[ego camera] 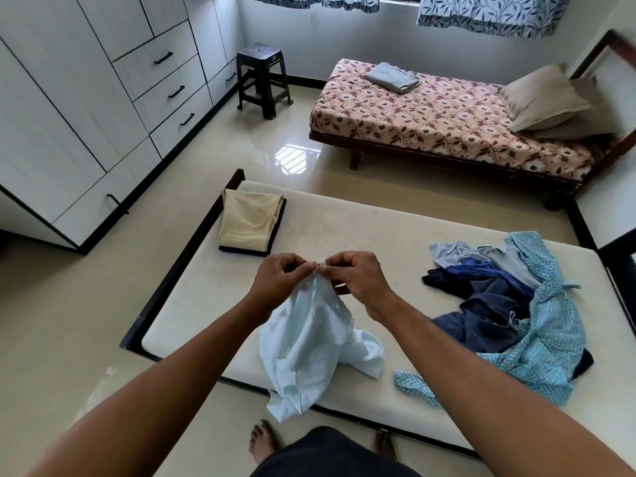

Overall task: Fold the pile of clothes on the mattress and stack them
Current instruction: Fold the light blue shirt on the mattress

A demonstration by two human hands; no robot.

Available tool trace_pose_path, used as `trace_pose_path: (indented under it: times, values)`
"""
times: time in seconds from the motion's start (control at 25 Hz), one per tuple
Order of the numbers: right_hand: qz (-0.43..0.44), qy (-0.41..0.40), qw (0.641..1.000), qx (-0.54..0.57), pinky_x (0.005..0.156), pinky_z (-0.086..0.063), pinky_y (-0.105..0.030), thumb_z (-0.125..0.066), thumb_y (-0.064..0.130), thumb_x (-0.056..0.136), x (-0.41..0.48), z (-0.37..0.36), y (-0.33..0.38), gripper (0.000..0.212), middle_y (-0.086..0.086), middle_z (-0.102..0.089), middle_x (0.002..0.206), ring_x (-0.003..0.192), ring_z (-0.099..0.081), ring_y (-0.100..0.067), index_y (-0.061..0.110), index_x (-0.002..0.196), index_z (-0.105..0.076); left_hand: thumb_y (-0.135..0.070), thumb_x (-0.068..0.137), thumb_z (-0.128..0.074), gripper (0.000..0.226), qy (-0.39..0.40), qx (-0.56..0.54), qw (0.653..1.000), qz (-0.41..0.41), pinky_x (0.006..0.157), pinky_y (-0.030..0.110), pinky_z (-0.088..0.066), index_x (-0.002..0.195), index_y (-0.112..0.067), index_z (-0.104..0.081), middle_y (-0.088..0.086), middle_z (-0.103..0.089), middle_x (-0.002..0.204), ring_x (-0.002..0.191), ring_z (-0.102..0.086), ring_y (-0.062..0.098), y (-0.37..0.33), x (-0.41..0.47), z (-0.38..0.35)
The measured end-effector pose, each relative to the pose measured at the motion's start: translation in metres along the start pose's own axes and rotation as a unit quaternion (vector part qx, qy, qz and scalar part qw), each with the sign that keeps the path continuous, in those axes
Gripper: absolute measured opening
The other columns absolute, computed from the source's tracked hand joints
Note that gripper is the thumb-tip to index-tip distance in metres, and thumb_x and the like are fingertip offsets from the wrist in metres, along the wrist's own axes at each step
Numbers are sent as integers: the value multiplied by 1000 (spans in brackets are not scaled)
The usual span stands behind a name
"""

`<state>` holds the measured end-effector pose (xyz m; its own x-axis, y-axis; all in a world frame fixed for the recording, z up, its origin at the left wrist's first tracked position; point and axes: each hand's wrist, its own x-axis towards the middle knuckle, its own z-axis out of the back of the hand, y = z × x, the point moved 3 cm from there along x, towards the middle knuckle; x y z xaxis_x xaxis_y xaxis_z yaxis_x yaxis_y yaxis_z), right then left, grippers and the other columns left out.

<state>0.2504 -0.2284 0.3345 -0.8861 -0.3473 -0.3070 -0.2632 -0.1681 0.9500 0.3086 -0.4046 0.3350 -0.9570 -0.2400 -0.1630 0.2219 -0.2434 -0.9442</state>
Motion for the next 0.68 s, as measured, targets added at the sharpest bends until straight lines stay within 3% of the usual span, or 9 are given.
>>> trace_pose_path:
  times: [0.16,0.28,0.68]
  values:
    - [10,-13,999,-28,76,-65,-47,-83,11,85,5,1,0,10,-16,-77,90,85,-77,-33,4,89,-78,-12,91,-78,7,-5,-22,999,26,77,37,-62,85,-9,-77,8,-76,81,73,-71,15,1,5,1]
    - [17,-32,998,-53,77,-65,-51,-84,15,84,8,0,-2,7,-11,-78,87,89,-76,-34,10,84,-79,-11,90,-79,7,11,-36,999,37,76,32,-62,89,-4,-78,11,-77,84,72,-71,12,0,9,4]
    - [43,-13,998,-50,77,-65,-48,-86,11,83,9,-8,0,8,-13,-77,86,88,-76,-35,9,89,-81,-17,87,-83,10,42,27,998,36,74,29,-59,84,-7,-80,11,-77,84,75,-70,13,-2,22,15]
